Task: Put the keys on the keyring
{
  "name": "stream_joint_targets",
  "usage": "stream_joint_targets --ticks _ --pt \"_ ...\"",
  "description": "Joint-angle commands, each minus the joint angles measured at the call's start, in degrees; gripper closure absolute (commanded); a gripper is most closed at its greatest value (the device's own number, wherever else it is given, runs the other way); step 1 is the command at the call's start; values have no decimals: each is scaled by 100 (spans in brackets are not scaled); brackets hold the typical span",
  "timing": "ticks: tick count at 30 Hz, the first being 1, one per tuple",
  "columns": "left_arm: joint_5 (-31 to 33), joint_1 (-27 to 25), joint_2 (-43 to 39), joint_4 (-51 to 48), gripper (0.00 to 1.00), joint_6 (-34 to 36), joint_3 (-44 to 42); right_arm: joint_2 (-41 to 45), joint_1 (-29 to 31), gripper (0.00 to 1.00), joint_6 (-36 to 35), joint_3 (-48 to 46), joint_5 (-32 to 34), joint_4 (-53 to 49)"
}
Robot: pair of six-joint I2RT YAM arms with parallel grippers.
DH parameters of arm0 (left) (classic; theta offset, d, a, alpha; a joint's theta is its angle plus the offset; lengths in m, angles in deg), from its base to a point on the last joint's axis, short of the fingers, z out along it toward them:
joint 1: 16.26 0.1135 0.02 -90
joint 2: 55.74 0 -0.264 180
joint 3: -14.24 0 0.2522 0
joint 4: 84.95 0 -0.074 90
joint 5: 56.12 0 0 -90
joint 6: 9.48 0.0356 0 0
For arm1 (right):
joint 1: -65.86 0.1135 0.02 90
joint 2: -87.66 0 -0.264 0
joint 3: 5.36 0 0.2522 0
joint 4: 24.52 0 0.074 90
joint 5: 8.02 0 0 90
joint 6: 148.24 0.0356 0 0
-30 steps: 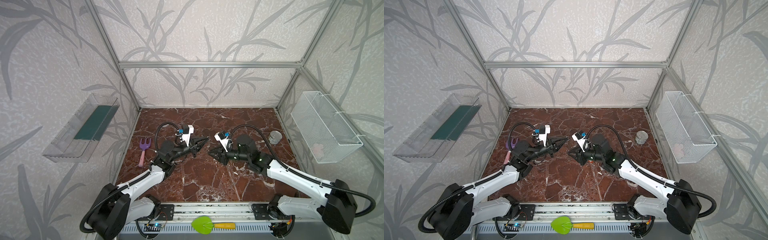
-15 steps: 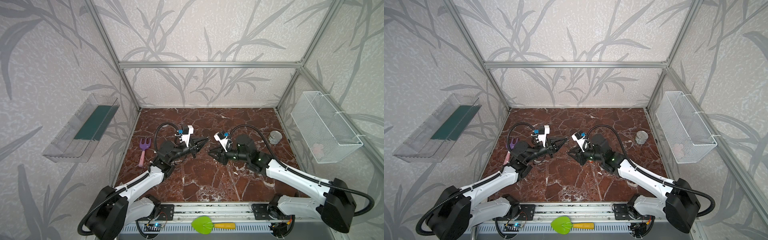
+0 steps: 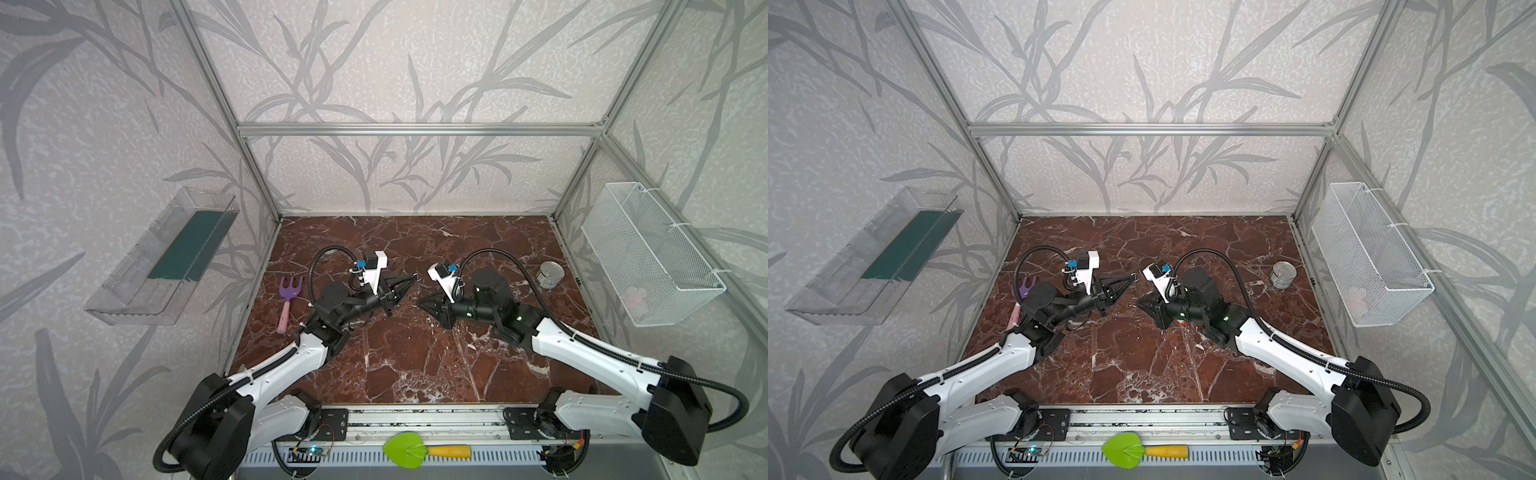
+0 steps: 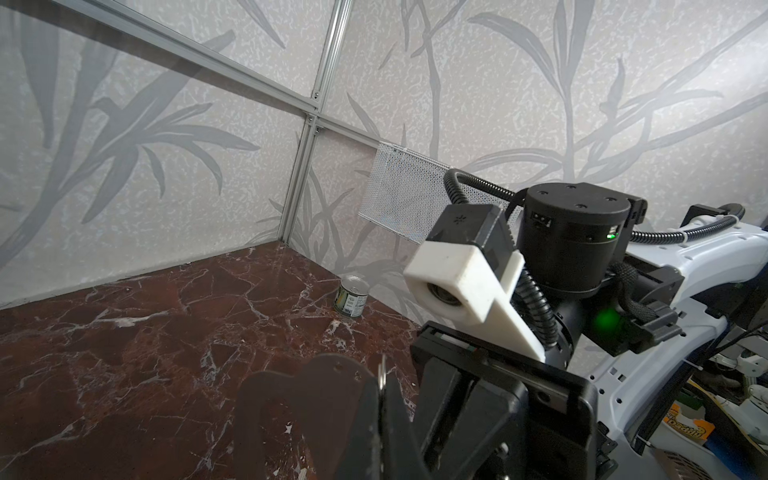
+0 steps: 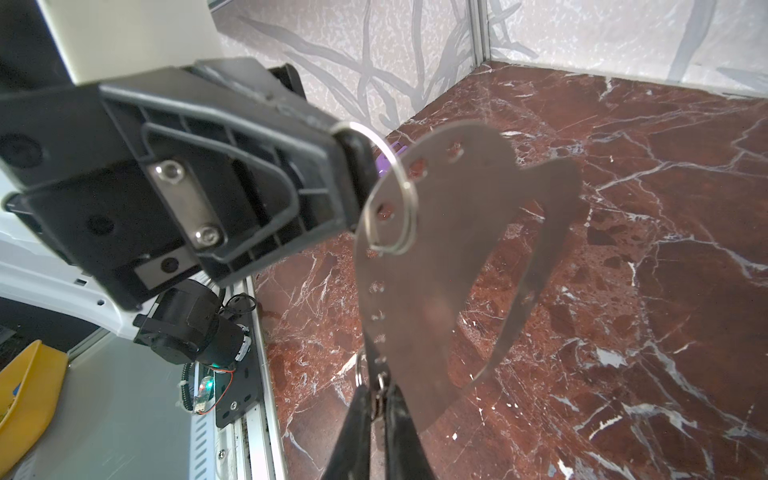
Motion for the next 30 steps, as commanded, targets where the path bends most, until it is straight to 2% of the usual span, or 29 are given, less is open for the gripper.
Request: stream_joint_targets --ticks 1,5,12,22,27,30 --pt "141 -19 -249 -111 100 195 -72 41 -26 93 -82 155 132 -101" --pt "271 -25 -501 -461 100 379 -106 57 -78 100 -68 156 173 -174" --pt "525 -25 -923 -1031 100 622 -173 118 -181 100 -6 125 286 -200" --pt "867 -60 -1196 -1093 100 569 -402 284 -184 100 163 82 872 88" --pt "928 -127 -1200 -1267 100 673 -377 212 -193 100 203 218 567 148" --pt "937 -167 -1180 -1426 100 747 -321 186 -193 100 207 258 772 48"
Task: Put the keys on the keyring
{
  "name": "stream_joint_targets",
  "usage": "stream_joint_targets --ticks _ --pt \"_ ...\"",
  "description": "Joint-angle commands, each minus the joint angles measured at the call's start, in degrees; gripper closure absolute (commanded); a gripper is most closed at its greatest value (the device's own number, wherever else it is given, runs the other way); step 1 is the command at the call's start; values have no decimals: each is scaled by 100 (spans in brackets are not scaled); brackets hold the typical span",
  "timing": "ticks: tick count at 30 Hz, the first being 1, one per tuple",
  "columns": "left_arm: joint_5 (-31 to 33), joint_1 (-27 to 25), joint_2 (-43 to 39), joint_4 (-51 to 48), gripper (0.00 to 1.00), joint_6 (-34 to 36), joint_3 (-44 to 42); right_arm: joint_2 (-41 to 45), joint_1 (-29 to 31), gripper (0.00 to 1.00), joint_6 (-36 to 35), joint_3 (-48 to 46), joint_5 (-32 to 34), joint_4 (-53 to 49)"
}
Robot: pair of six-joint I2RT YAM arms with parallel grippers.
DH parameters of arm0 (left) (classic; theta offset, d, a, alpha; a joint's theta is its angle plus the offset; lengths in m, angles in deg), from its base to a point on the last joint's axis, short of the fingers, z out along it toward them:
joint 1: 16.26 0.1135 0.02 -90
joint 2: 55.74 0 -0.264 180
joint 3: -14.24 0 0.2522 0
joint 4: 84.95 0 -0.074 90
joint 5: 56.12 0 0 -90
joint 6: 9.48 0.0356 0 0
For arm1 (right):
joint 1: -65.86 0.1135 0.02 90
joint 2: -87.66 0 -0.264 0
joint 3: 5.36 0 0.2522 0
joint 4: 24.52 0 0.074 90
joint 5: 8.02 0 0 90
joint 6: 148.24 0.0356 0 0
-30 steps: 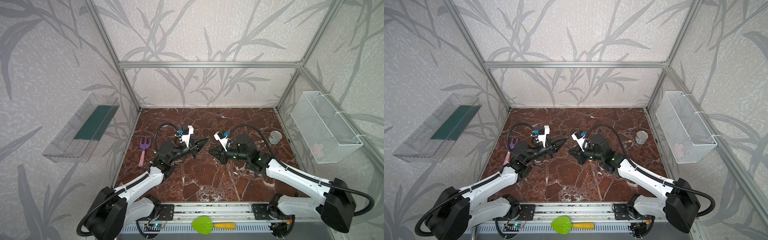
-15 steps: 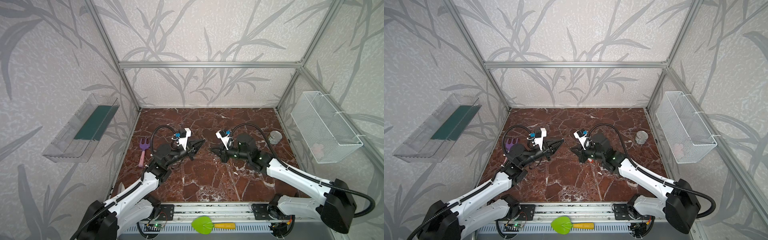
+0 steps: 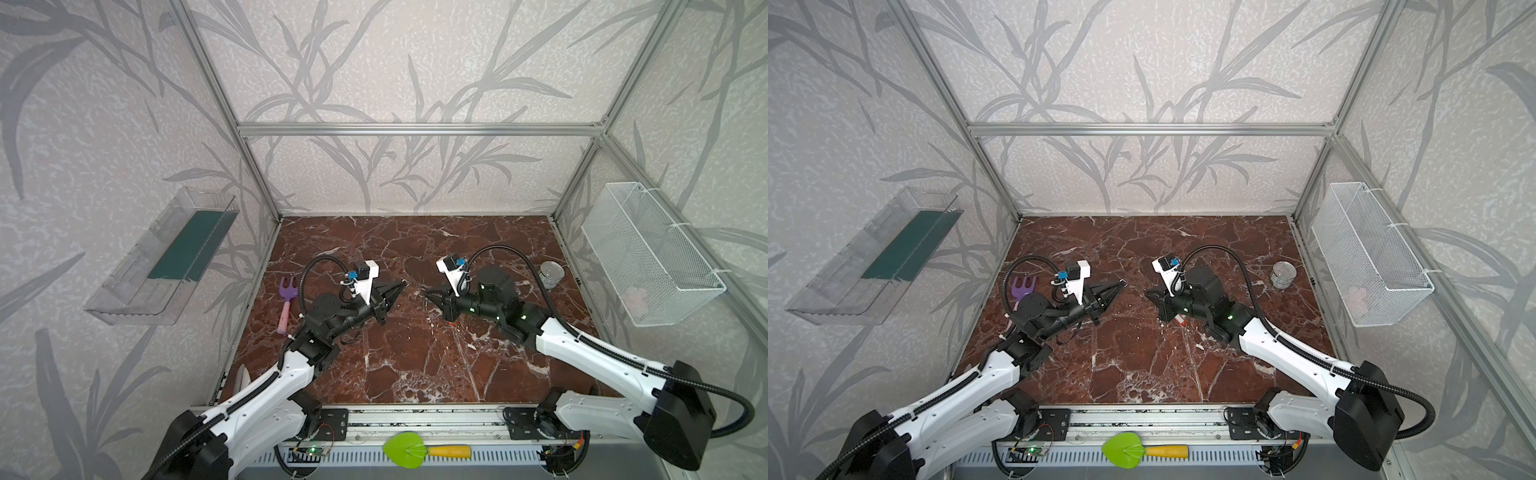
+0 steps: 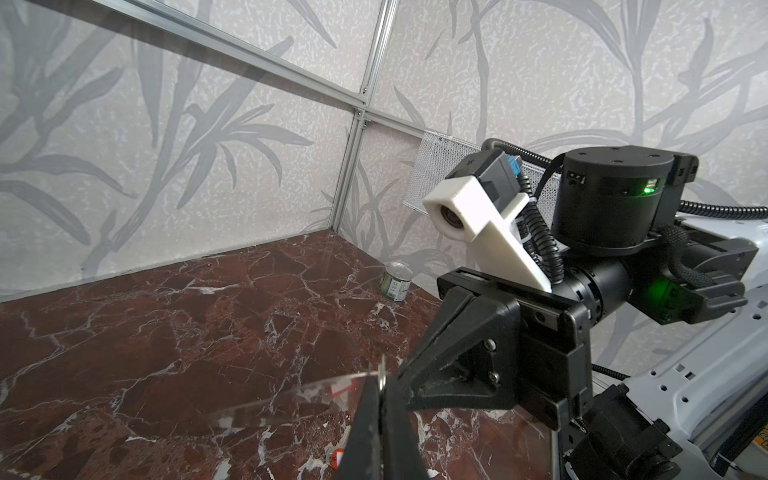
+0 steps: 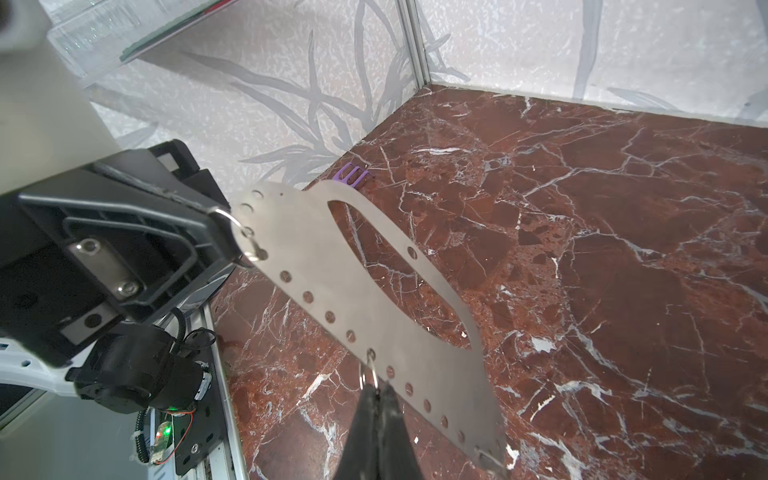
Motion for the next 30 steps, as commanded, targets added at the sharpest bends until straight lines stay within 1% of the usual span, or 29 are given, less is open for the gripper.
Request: stream_joint_targets --ticks 1,6,8,9,12,13,15,17,21,24,27,30 --pt "60 -78 -58 -189 100 170 76 66 -23 100 35 265 321 58" --pt "211 -147 -162 -522 100 477 119 75 -31 100 15 415 826 -274" --pt "341 -176 -197 -607 100 523 115 23 -40 100 -3 568 830 -464" --pt "427 -185 -220 -657 98 534 115 -6 -40 100 -39 665 763 -568" --pt "583 -201 -283 -799 83 577 103 -104 -40 100 -246 978 624 -960" --pt "595 -199 -306 -832 80 588 103 -107 -36 100 -320 1020 640 -1029" --pt "564 -212 -378 -843 77 596 86 -33 -40 100 -387 962 764 -991" --pt "456 -225 -459 -779 75 582 55 62 -49 100 -483 823 730 -785" --pt "393 -253 -642 -750 74 629 20 201 -65 100 -717 563 449 -279" --pt "341 -269 -657 -770 74 698 32 329 -88 100 -926 263 -46 303" --pt "177 -294 -633 -778 74 736 65 378 -140 100 -1118 40 -398 720" --pt "0 -319 -600 -833 74 788 110 400 -253 100 -1315 -155 -944 1139"
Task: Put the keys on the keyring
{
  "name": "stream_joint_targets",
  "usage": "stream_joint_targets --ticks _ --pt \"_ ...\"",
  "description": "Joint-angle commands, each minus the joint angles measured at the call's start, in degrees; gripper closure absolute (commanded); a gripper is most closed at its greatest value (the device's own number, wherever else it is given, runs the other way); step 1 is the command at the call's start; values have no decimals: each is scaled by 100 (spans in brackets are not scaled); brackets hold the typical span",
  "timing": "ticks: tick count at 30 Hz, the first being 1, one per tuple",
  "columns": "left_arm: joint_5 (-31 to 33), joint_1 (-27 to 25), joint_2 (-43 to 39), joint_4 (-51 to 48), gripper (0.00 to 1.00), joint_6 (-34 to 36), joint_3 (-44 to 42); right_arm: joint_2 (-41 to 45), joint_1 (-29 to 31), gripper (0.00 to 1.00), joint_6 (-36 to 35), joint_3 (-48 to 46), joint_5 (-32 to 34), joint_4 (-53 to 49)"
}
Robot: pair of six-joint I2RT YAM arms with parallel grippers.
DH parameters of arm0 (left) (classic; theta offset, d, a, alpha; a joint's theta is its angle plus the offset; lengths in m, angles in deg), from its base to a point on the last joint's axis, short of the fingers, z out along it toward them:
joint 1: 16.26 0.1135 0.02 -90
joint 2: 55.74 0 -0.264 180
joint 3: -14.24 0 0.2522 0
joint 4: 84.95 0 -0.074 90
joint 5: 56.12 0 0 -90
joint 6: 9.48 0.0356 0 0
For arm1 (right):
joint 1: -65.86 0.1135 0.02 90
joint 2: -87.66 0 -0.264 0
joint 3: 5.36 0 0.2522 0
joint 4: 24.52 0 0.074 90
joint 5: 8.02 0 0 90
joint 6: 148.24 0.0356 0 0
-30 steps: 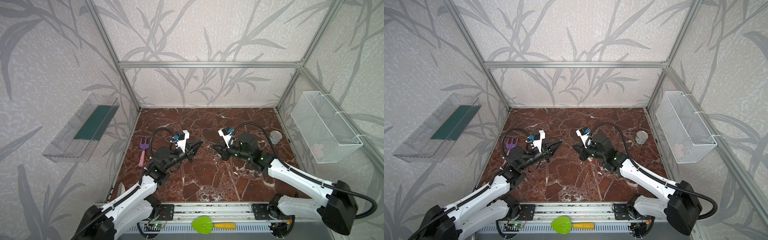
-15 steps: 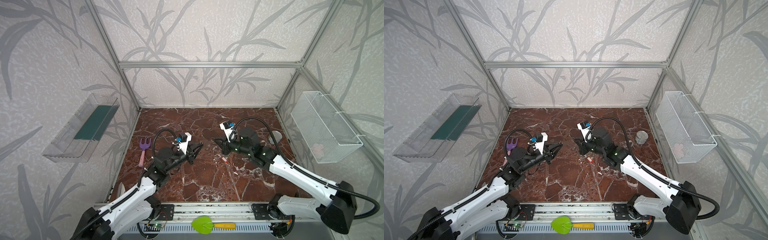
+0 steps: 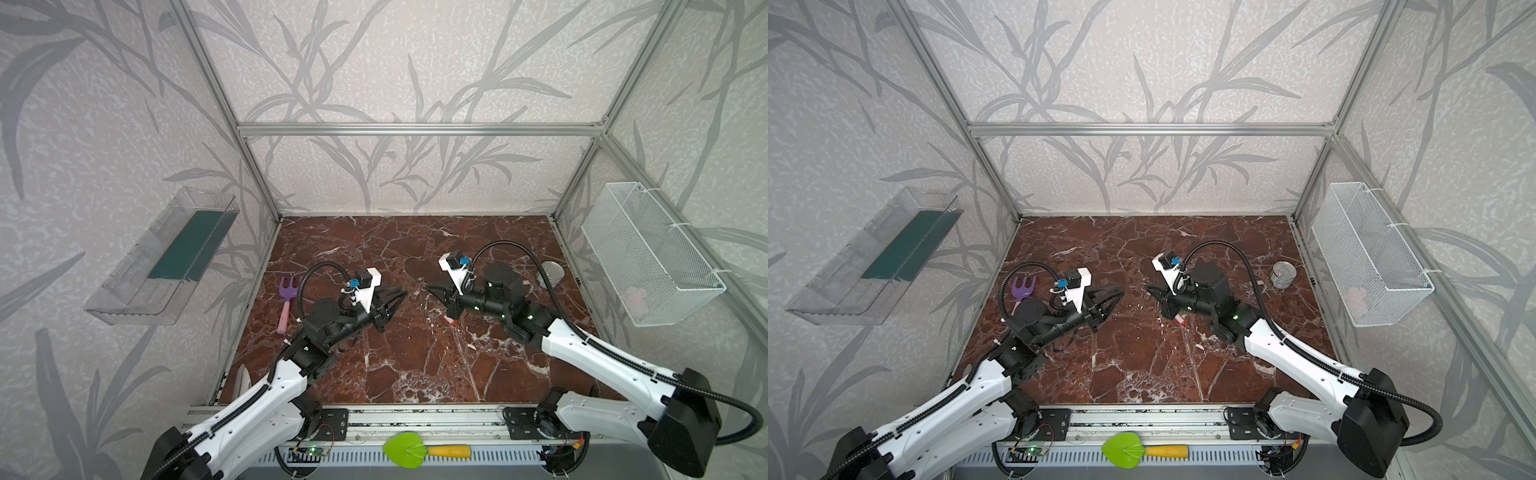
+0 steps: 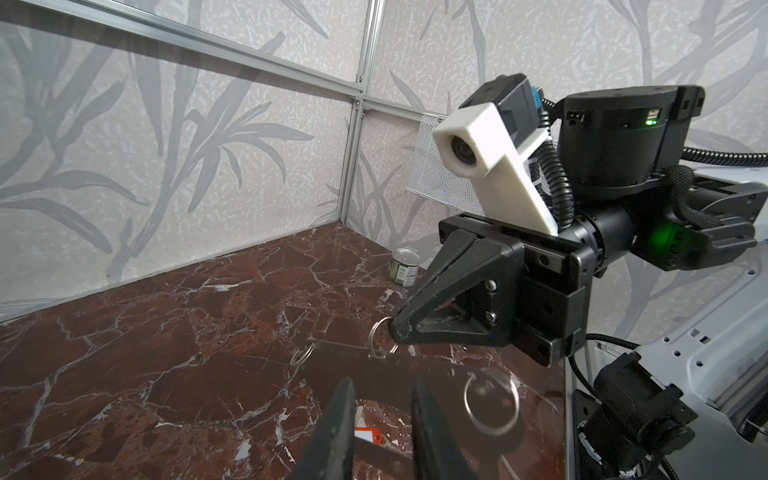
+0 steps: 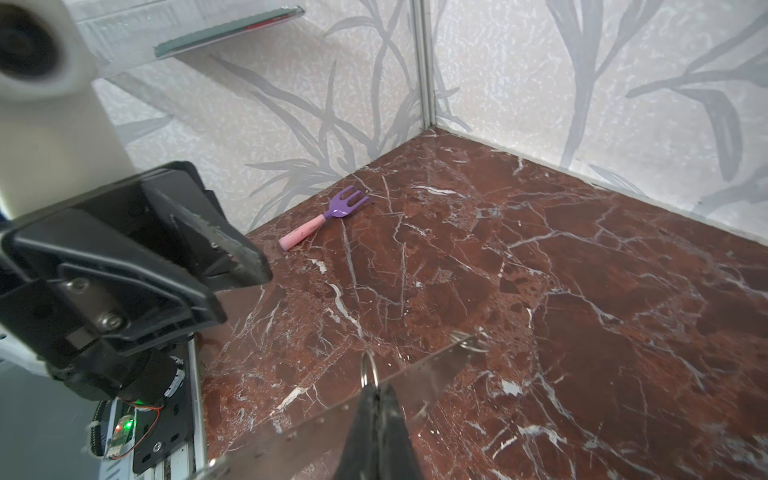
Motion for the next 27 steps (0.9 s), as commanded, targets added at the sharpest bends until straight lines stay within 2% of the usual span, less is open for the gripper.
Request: stream_joint_targets --ticks 1,12,27 --pt "-290 -57 2 -16 74 150 118 192 -132 100 -352 -217 -865 1023" --pt "-526 -254 121 38 73 359 118 16 -505 100 75 -585 -2592 2405" --pt "-553 -391 -17 479 73 433 -35 -251 -516 100 312 -529 -3202 2686"
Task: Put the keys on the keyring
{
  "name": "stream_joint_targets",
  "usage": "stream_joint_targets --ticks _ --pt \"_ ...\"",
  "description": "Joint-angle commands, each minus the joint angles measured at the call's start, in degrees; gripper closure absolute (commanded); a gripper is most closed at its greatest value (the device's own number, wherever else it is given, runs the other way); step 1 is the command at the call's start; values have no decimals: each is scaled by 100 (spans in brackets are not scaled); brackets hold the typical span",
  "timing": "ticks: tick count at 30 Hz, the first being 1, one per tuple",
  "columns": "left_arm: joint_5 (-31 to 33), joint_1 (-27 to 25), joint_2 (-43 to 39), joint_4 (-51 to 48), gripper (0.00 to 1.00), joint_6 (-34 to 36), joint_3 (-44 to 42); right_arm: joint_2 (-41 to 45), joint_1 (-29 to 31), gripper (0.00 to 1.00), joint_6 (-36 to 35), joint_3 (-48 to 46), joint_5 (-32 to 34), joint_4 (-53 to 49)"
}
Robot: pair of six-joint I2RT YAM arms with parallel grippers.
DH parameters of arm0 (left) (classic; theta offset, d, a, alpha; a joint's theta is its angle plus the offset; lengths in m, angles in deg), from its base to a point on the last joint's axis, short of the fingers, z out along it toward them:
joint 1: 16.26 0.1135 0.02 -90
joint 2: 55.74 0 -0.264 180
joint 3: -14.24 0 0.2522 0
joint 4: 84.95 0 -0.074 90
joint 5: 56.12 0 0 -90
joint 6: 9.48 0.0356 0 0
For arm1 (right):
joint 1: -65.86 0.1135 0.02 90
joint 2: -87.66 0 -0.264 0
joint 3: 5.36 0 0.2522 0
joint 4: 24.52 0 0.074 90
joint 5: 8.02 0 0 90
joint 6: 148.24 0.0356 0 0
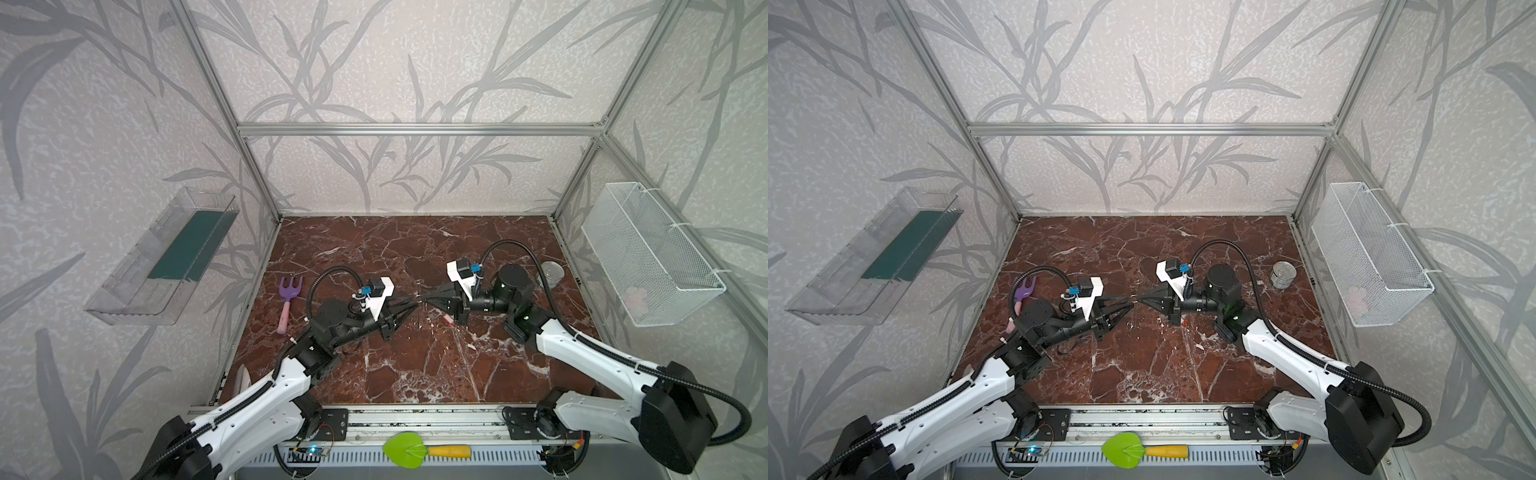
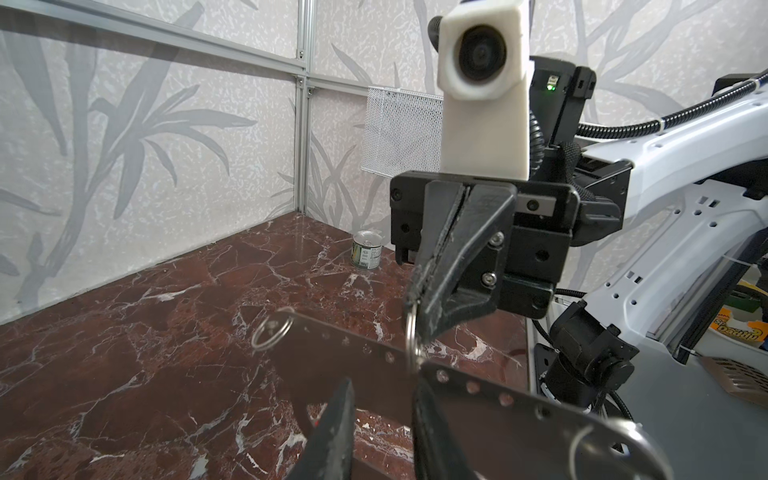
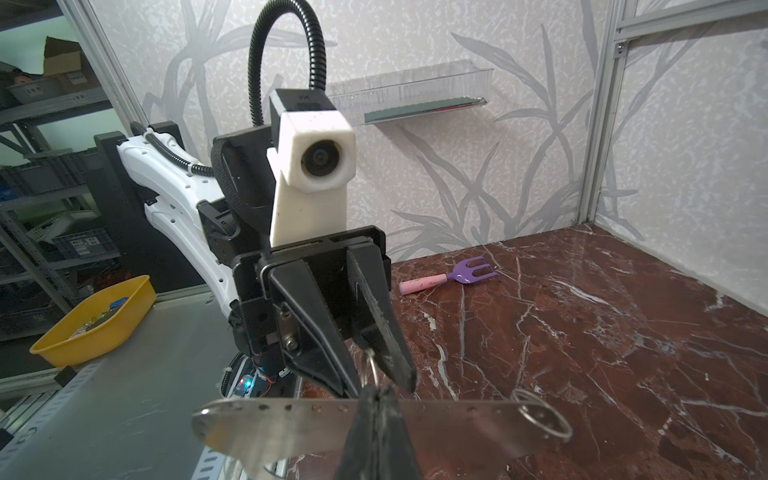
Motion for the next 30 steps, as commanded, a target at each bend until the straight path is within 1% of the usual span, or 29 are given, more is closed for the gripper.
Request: stream_joint_targets --ticks 1,5,13,21,30 --pt "-61 -28 -202 373 74 98 -46 -22 -19 100 76 71 -259 310" --pt "-79 -37 -278 401 73 90 -57 -35 -13 100 96 69 -305 321" --pt "-179 -37 -98 384 73 76 45 -40 -13 100 182 80 -399 419" --pt "-211 -55 -89 420 74 61 60 -86 -11 100 240 89 -507 424" --pt "-223 -81 -57 421 76 73 83 -139 -11 100 337 107 -617 525"
